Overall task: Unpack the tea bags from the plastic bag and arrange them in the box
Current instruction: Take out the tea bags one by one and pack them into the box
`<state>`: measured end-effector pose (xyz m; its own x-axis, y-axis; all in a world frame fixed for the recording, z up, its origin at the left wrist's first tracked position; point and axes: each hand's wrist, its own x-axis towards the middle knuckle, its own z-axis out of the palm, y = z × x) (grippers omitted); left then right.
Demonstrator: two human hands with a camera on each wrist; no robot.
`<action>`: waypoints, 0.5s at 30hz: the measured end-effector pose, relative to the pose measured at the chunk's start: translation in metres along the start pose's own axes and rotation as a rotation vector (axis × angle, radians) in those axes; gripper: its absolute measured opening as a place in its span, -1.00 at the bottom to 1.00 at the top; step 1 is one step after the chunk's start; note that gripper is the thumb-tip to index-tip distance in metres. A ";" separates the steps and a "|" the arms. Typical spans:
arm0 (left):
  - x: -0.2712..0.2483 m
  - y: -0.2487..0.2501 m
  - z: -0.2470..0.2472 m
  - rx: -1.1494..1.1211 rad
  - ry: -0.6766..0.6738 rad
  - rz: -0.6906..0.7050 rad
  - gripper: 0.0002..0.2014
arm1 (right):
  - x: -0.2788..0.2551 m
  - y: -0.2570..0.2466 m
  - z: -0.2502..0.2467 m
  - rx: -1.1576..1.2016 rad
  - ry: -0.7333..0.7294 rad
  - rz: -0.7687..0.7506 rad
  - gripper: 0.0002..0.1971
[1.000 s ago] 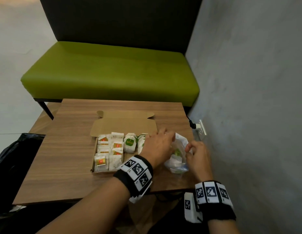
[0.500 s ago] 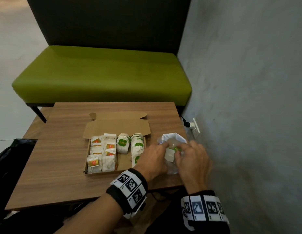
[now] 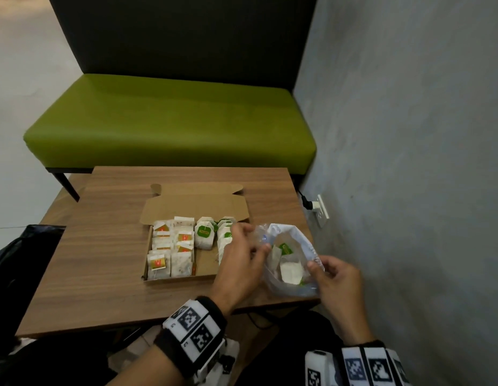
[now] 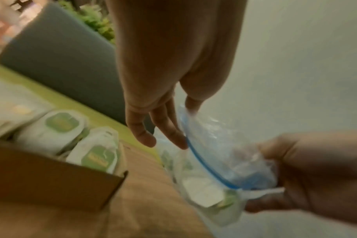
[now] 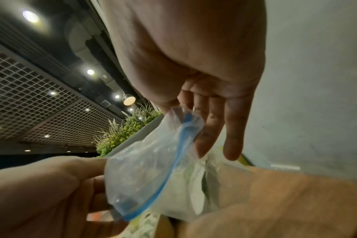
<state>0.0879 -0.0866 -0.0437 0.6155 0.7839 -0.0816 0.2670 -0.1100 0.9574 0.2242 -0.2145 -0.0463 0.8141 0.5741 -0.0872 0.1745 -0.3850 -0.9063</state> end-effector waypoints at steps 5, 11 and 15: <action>-0.026 -0.013 -0.010 -0.154 0.074 -0.181 -0.91 | -0.032 0.008 0.001 0.029 -0.107 0.041 -0.78; -0.063 -0.019 -0.022 -0.501 0.046 -0.455 -0.74 | -0.068 0.006 0.002 0.372 -0.267 0.377 -0.84; -0.088 -0.033 -0.033 -0.706 0.016 -0.669 -0.74 | -0.087 -0.001 0.003 0.661 -0.492 0.629 -0.59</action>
<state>0.0006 -0.1322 -0.0590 0.4865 0.5602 -0.6704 0.0482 0.7490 0.6608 0.1519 -0.2623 -0.0393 0.3107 0.6955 -0.6479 -0.6632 -0.3296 -0.6719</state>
